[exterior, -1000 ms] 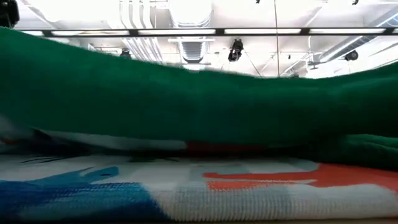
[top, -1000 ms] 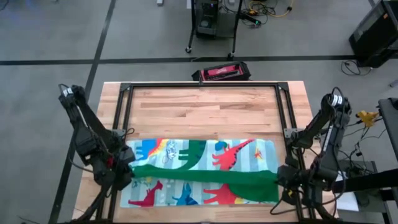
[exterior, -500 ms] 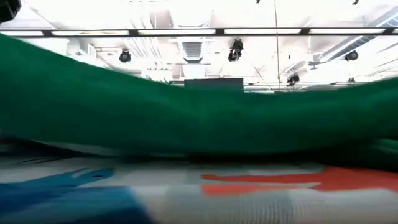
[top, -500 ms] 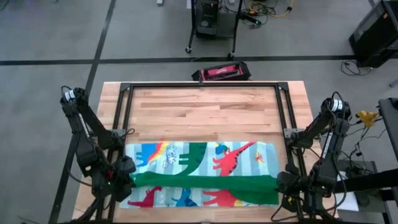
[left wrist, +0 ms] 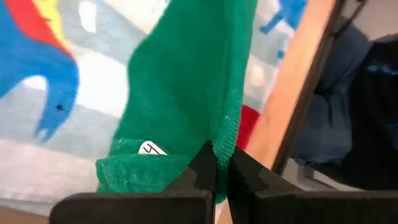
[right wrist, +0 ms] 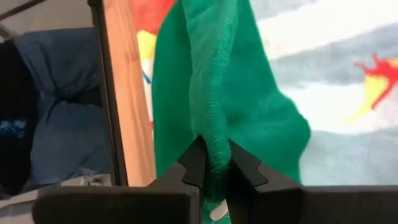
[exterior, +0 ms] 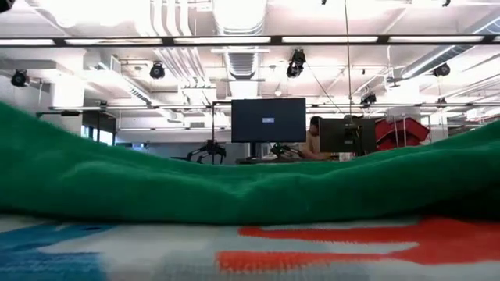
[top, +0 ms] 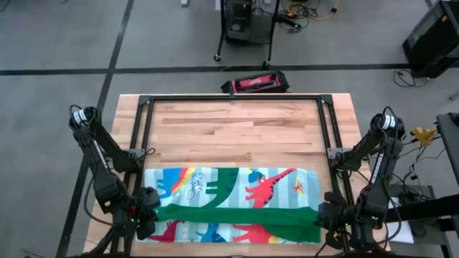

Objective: Roll towel
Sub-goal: Fold the green microfiber towel

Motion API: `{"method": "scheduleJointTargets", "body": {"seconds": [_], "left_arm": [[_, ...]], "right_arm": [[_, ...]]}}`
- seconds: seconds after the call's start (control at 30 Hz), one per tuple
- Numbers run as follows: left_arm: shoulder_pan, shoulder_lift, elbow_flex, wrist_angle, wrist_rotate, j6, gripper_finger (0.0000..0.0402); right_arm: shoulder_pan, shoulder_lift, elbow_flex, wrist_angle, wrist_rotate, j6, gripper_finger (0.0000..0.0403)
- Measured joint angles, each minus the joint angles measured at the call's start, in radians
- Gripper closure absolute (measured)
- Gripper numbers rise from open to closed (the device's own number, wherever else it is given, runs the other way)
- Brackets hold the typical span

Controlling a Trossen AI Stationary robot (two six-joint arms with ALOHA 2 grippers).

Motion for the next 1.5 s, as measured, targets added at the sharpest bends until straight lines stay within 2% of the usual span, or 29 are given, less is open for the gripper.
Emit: {"method": "scheduleJointTargets", "body": {"seconds": [0.13,0.33,0.67,0.87,1.0,1.13,1.2,1.27,1.37,1.43,1.5], "left_arm": [[0.009,0.004,-0.006,0.011,0.015,-0.012,0.0395],[0.009,-0.017,-0.007,0.013,0.054,-0.073,0.0355],[-0.006,-0.057,-0.005,0.06,-0.018,-0.044,0.0303],[-0.02,-0.074,-0.004,0.043,-0.093,-0.008,0.029],[-0.008,-0.077,-0.007,-0.055,-0.153,-0.001,0.0295],[0.018,-0.055,-0.05,-0.065,-0.16,-0.011,0.0313],[0.047,-0.054,-0.078,-0.038,-0.112,-0.001,0.0325],[0.062,-0.04,-0.115,0.043,-0.069,0.009,0.0336],[0.082,-0.035,-0.164,0.115,-0.015,0.037,0.0353],[0.09,-0.027,-0.202,0.268,0.011,0.04,0.0364],[0.095,-0.018,-0.253,0.337,0.054,0.031,0.0375]], "right_arm": [[0.0,-0.001,-0.001,-0.014,-0.002,0.029,0.0384],[0.001,-0.017,0.002,-0.005,0.006,0.058,0.0363],[0.023,-0.024,0.0,0.001,0.0,0.064,0.03],[0.045,-0.027,0.002,-0.006,0.004,0.094,0.0276],[0.039,-0.033,-0.002,-0.065,0.066,0.084,0.027],[0.004,-0.011,-0.025,-0.129,0.077,0.125,0.0283],[-0.025,-0.01,-0.038,-0.133,0.037,0.113,0.0295],[-0.038,0.009,-0.051,-0.113,-0.015,0.109,0.0311],[-0.061,0.011,-0.054,-0.091,-0.034,0.069,0.0342],[-0.063,0.026,-0.058,-0.044,-0.043,0.059,0.0366],[-0.084,0.045,-0.064,-0.042,-0.112,0.059,0.039]]}}
